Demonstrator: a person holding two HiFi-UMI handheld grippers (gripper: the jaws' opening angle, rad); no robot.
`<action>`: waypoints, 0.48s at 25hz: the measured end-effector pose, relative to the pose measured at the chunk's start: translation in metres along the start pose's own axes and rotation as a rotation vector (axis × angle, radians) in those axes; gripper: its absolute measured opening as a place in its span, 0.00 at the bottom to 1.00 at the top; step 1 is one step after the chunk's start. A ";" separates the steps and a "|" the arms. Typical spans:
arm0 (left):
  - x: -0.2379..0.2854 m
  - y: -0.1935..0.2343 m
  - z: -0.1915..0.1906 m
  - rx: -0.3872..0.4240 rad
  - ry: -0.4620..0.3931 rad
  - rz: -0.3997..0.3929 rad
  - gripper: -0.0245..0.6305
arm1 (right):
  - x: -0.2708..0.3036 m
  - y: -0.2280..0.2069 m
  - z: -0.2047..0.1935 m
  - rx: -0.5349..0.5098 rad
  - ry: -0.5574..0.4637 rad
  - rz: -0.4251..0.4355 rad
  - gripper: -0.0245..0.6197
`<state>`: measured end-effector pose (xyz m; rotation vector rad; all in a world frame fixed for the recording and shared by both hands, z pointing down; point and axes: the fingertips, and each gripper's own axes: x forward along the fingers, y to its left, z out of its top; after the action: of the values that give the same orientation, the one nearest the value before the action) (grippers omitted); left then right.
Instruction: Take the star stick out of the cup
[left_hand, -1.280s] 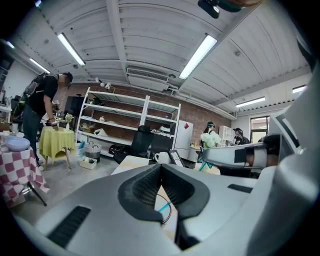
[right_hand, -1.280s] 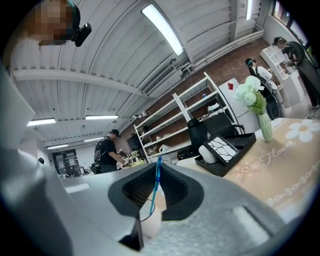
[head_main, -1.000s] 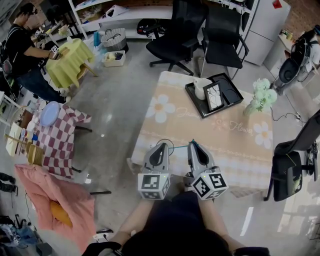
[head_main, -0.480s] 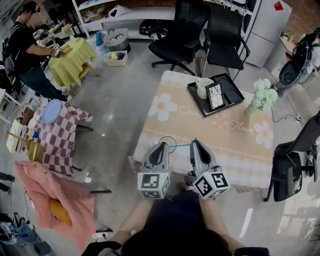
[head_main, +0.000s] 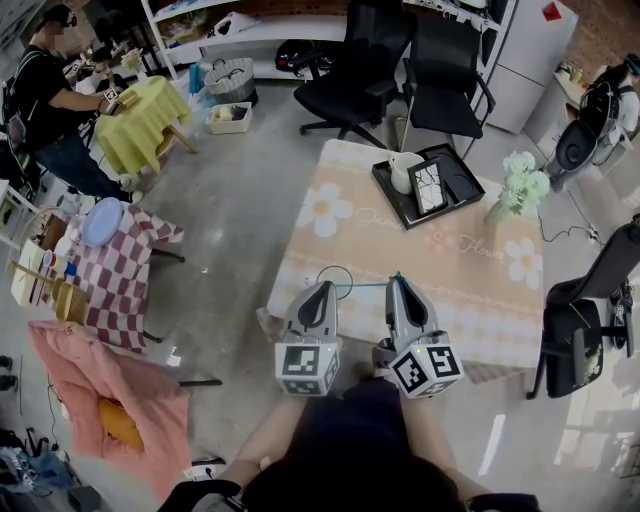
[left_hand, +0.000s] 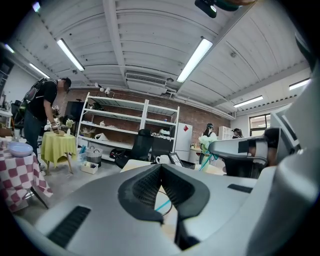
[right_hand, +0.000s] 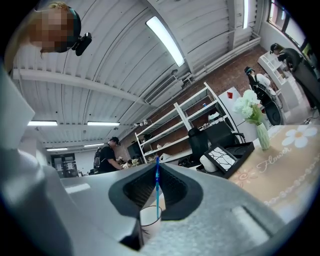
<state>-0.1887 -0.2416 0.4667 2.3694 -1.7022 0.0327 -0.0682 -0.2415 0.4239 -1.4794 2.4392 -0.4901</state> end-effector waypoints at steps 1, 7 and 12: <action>-0.001 0.000 0.001 0.000 -0.001 -0.002 0.05 | -0.001 0.001 0.001 0.001 -0.005 -0.001 0.06; -0.005 -0.002 0.006 0.001 -0.012 -0.016 0.05 | -0.010 0.007 0.017 -0.002 -0.054 0.004 0.06; -0.007 -0.007 0.011 0.003 -0.009 -0.045 0.05 | -0.020 0.010 0.033 0.006 -0.099 -0.010 0.06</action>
<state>-0.1858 -0.2352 0.4535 2.4132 -1.6533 0.0174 -0.0545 -0.2247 0.3906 -1.4772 2.3536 -0.4156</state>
